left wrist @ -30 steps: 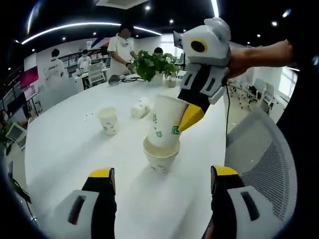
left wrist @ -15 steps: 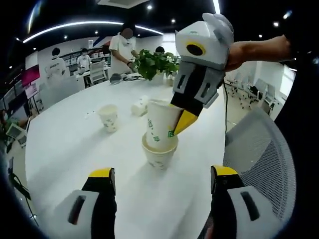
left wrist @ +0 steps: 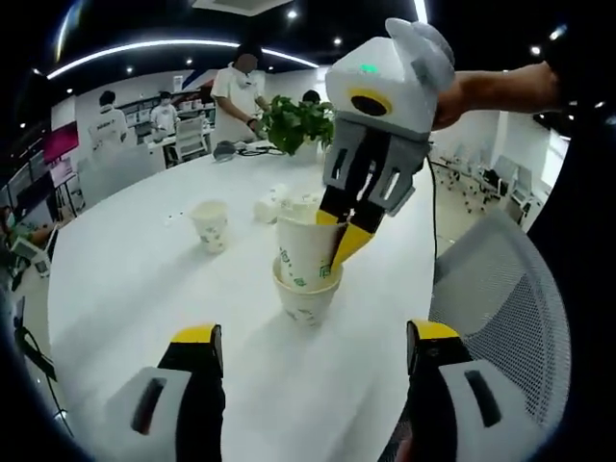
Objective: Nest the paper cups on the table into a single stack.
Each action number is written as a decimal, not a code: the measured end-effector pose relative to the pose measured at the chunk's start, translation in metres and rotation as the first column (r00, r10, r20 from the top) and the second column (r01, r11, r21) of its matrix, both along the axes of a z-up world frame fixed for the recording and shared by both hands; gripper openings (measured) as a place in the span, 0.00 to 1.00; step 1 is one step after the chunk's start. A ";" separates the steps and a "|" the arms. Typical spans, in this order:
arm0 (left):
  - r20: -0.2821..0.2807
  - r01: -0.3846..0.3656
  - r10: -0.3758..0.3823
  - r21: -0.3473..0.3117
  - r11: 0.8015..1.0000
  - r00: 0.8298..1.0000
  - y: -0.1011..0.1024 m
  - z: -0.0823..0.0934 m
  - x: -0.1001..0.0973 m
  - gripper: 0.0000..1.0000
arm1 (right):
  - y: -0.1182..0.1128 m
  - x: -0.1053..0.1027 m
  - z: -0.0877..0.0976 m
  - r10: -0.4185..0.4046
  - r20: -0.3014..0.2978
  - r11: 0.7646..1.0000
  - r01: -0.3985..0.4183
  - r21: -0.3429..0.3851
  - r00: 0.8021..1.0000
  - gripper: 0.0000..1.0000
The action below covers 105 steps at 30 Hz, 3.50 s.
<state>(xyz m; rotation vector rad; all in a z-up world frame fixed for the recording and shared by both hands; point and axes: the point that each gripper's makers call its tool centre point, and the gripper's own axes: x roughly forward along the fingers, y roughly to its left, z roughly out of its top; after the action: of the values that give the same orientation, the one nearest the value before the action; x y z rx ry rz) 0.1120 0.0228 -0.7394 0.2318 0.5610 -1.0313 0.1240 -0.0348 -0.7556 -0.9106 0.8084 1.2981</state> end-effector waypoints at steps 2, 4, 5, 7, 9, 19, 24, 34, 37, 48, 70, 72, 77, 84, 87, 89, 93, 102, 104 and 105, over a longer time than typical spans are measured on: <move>-0.002 -0.002 0.002 -0.001 1.000 1.000 0.000 -0.001 0.000 0.76 | 0.001 -0.003 -0.002 0.012 0.000 1.000 -0.012 -0.017 1.000 0.01; -0.003 -0.003 0.003 -0.003 1.000 1.000 0.001 -0.001 -0.001 0.76 | 0.000 0.001 -0.006 0.027 0.001 0.999 -0.026 -0.037 1.000 0.01; -0.003 -0.004 0.004 -0.003 1.000 1.000 0.001 -0.001 -0.002 0.76 | 0.001 0.002 -0.008 0.030 0.001 0.999 -0.030 -0.040 1.000 0.01; -0.005 -0.007 0.007 -0.004 1.000 1.000 0.002 -0.001 -0.003 0.76 | 0.001 0.000 -0.010 0.036 -0.005 0.998 -0.036 -0.043 0.999 0.01; -0.006 -0.011 0.011 -0.005 1.000 1.000 0.003 -0.001 -0.002 0.76 | 0.002 0.000 -0.011 0.038 -0.008 0.998 -0.038 -0.044 0.999 0.01; -0.011 -0.024 0.024 -0.009 1.000 1.000 0.005 -0.002 -0.001 0.76 | 0.000 0.000 -0.014 0.044 -0.016 0.997 -0.045 -0.057 0.999 0.05; -0.016 -0.025 0.025 -0.011 1.000 1.000 0.005 -0.003 -0.001 0.76 | -0.002 0.000 -0.008 0.032 -0.014 0.999 -0.033 -0.042 0.999 0.08; -0.022 -0.036 0.036 -0.033 0.999 0.999 0.002 -0.002 -0.001 0.76 | 0.000 0.005 0.016 -0.095 -0.109 0.986 0.108 0.125 0.990 0.21; -0.025 -0.042 0.041 -0.039 0.998 0.999 0.001 -0.001 -0.002 0.77 | 0.007 0.011 0.035 -0.184 -0.205 0.936 0.235 0.262 0.961 0.24; -0.040 -0.086 0.083 -0.083 0.993 0.996 -0.005 0.007 0.000 0.77 | -0.008 0.092 0.095 -0.435 -0.298 0.641 0.525 0.560 0.850 0.44; -0.044 -0.139 0.136 -0.101 0.985 0.990 0.001 0.010 0.003 0.77 | -0.024 0.186 0.084 -0.564 -0.432 0.402 0.691 0.600 0.704 0.48; -0.045 -0.142 0.138 -0.101 0.985 0.989 0.002 0.009 0.003 0.77 | -0.024 0.192 0.083 -0.573 -0.435 0.389 0.698 0.601 0.695 0.48; -0.047 -0.159 0.155 -0.109 0.981 0.987 0.002 0.010 0.003 0.77 | -0.030 0.210 0.077 -0.611 -0.489 0.312 0.757 0.574 0.623 0.47; -0.048 -0.180 0.175 -0.132 0.975 0.983 -0.001 0.013 0.004 0.77 | -0.033 0.230 0.060 -0.653 -0.488 0.304 0.790 0.533 0.580 0.46; -0.051 -0.186 0.181 -0.133 0.973 0.982 -0.001 0.013 0.003 0.77 | -0.027 0.228 0.053 -0.663 -0.464 0.342 0.790 0.509 0.587 0.45; -0.052 -0.190 0.184 -0.134 0.973 0.982 -0.001 0.013 0.003 0.77 | -0.025 0.232 0.045 -0.667 -0.440 0.383 0.783 0.491 0.602 0.45; -0.055 -0.196 0.190 -0.133 0.972 0.980 0.000 0.013 0.000 0.77 | -0.021 0.232 0.033 -0.669 -0.388 0.467 0.765 0.444 0.634 0.44; -0.065 -0.228 0.221 -0.142 0.963 0.973 0.000 0.016 -0.006 0.78 | -0.017 0.235 -0.011 -0.639 -0.243 0.669 0.683 0.293 0.730 0.42; -0.067 -0.234 0.226 -0.146 0.961 0.972 0.000 0.016 -0.005 0.78 | -0.017 0.235 -0.021 -0.623 -0.196 0.714 0.653 0.252 0.757 0.41; -0.067 -0.235 0.228 -0.147 0.961 0.971 0.000 0.016 -0.006 0.77 | -0.018 0.235 -0.025 -0.615 -0.177 0.732 0.640 0.234 0.768 0.39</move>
<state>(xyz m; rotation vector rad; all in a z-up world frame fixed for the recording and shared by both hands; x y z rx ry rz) 0.1063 0.0230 -0.7233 0.0029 0.5367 -0.8490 0.3589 -0.0527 -0.7805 -0.2907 0.8728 0.8140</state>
